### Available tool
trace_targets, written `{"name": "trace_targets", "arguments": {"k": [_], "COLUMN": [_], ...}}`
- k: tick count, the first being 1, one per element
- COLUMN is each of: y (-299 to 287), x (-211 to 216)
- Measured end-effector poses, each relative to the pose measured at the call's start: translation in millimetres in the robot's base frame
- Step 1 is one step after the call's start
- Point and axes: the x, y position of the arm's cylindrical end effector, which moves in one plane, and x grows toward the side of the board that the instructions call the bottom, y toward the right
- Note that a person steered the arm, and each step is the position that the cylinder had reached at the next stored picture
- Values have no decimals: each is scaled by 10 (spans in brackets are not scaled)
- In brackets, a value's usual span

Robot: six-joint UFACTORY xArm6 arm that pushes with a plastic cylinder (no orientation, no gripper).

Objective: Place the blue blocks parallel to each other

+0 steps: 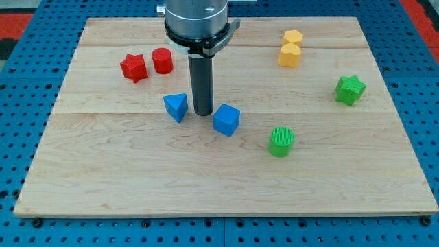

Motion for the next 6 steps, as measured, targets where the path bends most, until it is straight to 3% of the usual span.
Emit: {"name": "trace_targets", "arguments": {"k": [1,2,3,4,5,6], "y": [-200,319,1020,935,203,-745], "x": [-246,-498,-373,225,584,259]}}
